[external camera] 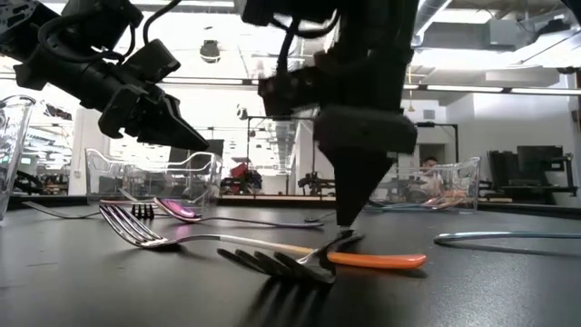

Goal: Sort silverware by color (type)
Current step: Put the orange fork into top left transparent bin

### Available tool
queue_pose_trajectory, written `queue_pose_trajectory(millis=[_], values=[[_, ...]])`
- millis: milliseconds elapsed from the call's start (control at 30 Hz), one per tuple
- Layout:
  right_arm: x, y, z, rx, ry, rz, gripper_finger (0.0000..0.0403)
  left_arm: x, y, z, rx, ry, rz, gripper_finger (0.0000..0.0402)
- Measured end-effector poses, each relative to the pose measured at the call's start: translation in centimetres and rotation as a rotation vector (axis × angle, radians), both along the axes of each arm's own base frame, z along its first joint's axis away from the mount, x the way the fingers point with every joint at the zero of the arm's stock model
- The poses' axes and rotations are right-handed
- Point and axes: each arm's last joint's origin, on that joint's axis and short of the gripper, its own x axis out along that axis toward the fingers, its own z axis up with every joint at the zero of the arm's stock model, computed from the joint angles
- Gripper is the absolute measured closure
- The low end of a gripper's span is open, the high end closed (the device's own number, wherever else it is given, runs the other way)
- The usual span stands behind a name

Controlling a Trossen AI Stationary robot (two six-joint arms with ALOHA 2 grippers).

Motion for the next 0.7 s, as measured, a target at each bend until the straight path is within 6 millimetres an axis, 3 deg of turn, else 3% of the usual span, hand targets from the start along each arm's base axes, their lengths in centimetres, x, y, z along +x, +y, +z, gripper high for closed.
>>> queue_pose_trajectory(millis=[233,400,567,700], values=[[1.0,0.7,2.1,0.105,-0.17,-0.02,0.0331,0.0,0.0,0.0,0.003,0.002,-0.001,0.0315],[1.9,1.7,2.7,0.238,-0.254,0.08,0.0273,0.0,0.0,0.0,0.015,0.001,-0.007,0.0315],[2.3,4.0,-0.1,0.238,-0.229,0.288,0.0206,0.0,0.0,0.0,0.011,0.001,-0.004,0.0315],[2.5,5.2,-1.2,0.256,-0.247,0.343,0.0177,0.0,0.0,0.0,0.01,-0.001,-0.004,0.0315]])
